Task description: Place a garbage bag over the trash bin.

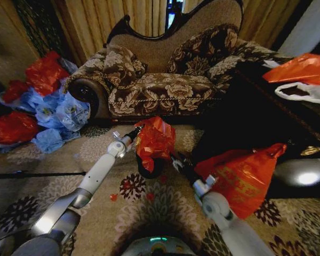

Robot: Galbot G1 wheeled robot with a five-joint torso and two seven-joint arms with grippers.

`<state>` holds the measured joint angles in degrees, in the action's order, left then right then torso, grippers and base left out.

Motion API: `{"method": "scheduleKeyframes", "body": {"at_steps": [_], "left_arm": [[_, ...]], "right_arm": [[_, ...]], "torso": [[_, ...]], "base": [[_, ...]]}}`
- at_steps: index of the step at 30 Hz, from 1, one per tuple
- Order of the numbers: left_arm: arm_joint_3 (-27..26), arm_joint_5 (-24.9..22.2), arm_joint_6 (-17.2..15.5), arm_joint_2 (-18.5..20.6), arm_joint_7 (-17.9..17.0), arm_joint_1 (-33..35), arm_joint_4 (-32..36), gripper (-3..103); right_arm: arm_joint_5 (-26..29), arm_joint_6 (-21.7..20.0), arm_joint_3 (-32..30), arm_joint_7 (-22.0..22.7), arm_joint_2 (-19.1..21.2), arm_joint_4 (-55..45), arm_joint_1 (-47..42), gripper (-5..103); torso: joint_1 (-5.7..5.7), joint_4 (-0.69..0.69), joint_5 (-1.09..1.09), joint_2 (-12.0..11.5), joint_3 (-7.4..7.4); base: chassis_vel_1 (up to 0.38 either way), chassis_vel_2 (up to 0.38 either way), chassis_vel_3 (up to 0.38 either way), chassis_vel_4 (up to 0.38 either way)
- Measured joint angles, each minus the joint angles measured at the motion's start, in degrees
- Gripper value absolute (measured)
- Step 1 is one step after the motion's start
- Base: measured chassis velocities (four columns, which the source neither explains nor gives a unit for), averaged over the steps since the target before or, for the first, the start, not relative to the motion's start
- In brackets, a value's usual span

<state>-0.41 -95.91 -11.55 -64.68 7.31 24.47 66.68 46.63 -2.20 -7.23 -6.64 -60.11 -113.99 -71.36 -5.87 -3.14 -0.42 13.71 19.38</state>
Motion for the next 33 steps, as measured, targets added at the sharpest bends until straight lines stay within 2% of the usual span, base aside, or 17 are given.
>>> {"method": "scheduleKeyframes", "body": {"at_steps": [1, 6, 9, 10, 11, 14, 16, 19, 20, 21, 22, 24, 25, 26, 28, 31, 33], "left_arm": [[0.0, 0.0, 0.0, 0.0, 0.0, 0.0, 0.0, 0], [-0.8, 0.0, 0.0, -0.3, -0.7, 0.9, 0.8, 0], [-1.0, 0.0, 0.0, -0.3, -0.8, 1.1, 1.0, 0], [-1.1, -0.1, 0.0, -0.2, -0.8, 1.2, 1.1, 0], [-1.1, -0.1, 0.0, -0.2, -0.8, 1.2, 1.1, 0], [-1.4, -0.8, -0.1, 0.3, -1.4, 1.6, 2.0, 0], [-1.4, -0.9, -0.1, 0.5, -1.5, 1.8, 2.3, 0], [-1.5, -1.2, -0.2, 0.8, -1.8, 2.2, 2.8, 0], [-1.5, -1.2, -0.2, 0.8, -1.8, 2.2, 2.8, 0], [-1.5, -1.2, -0.2, 0.9, -1.8, 2.3, 2.9, 0], [-1.5, -1.2, -0.2, 0.9, -1.9, 2.3, 2.9, 0], [-1.5, -1.3, -0.2, 0.9, -1.9, 2.3, 2.9, 0], [-1.5, -1.3, -0.2, 0.8, -1.9, 2.2, 2.9, 0], [-1.5, -1.3, -0.2, 0.7, -1.9, 2.2, 2.9, 0], [-1.5, -1.3, -0.2, 0.7, -1.9, 2.2, 2.9, 0], [-1.6, -1.3, -0.2, 0.7, -2.0, 2.2, 3.1, 0], [-1.6, -1.4, -0.2, 0.9, -2.1, 2.2, 3.4, 0]], "right_arm": [[0.0, 0.0, 0.0, 0.0, 0.0, 0.0, 0.0, 71], [-0.6, -2.9, 5.7, 0.1, -1.7, 2.7, 3.8, 56], [-1.6, -3.6, 8.4, 0.3, -2.4, 4.4, 4.9, 53], [-2.2, -3.7, 9.5, 0.4, -2.9, 5.4, 5.5, 58], [-2.2, -3.7, 9.5, 0.4, -2.9, 5.4, 5.5, 58], [-4.0, -3.9, 12.3, 0.8, -4.8, 10.2, 9.0, 74], [-4.2, -3.9, 12.9, 1.1, -5.3, 11.7, 10.2, 74], [-4.7, -3.5, 13.9, 2.6, -7.6, 16.8, 14.5, 90], [-4.7, -3.5, 13.9, 2.6, -7.6, 16.8, 14.5, 90], [-4.7, -3.3, 14.1, 3.1, -8.4, 17.8, 15.6, 97], [-4.5, -3.4, 14.4, 3.7, -8.9, 18.6, 16.8, 93], [-4.1, -3.4, 14.8, 4.1, -9.3, 19.1, 17.6, 93], [-4.0, -3.3, 15.3, 4.3, -9.8, 19.8, 18.5, 83], [-4.3, -2.9, 15.8, 4.5, -10.4, 20.5, 19.3, 78], [-4.4, -2.7, 16.0, 4.5, -10.8, 21.0, 19.8, 78], [-5.4, -2.0, 16.8, 4.7, -12.2, 22.5, 21.4, 67], [-6.1, -1.7, 17.0, 5.0, -12.9, 23.4, 22.3, 56]], "torso": [[0.00, 0.00, 0.00, 0.0, 0.00], [-0.01, 0.02, -0.01, 0.0, 0.00], [-0.01, 0.02, 0.00, 0.0, 0.01], [-0.01, 0.01, 0.00, 0.0, 0.01], [-0.01, 0.01, 0.00, 0.0, 0.01], [-0.01, 0.02, 0.01, 0.0, 0.01], [-0.01, 0.02, 0.00, 0.0, 0.01], [-0.01, 0.02, 0.00, 0.0, 0.01], [-0.01, 0.02, 0.00, 0.0, 0.01], [-0.01, 0.02, 0.01, 0.0, 0.01], [-0.01, 0.02, 0.00, 0.0, 0.01], [-0.01, 0.02, -0.01, 0.0, 0.01], [-0.01, 0.02, 0.01, 0.0, 0.01], [-0.01, 0.01, 0.01, 0.0, 0.01], [-0.01, 0.00, 0.00, 0.0, 0.01], [-0.01, 0.01, 0.01, 0.0, 0.01], [-0.01, 0.01, 0.00, 0.0, 0.01]], "base": [[0.000, 0.000, 0.000, 0.000], [0.000, 0.000, 0.000, 0.000], [0.000, 0.000, 0.000, 0.000], [0.000, 0.000, 0.000, 0.000], [0.000, 0.000, 0.000, 0.000], [0.000, 0.000, 0.000, 0.000], [0.000, 0.000, 0.000, 0.000], [0.000, 0.000, 0.000, 0.000], [0.000, 0.000, 0.000, 0.000], [0.000, 0.000, 0.000, 0.000], [0.000, 0.000, 0.000, 0.000], [0.000, 0.000, 0.000, 0.000], [0.000, 0.000, 0.000, 0.000], [0.000, 0.000, 0.000, 0.000], [0.000, 0.000, 0.000, 0.000], [0.000, 0.000, 0.000, 0.000], [0.000, 0.000, 0.000, 0.000]]}}
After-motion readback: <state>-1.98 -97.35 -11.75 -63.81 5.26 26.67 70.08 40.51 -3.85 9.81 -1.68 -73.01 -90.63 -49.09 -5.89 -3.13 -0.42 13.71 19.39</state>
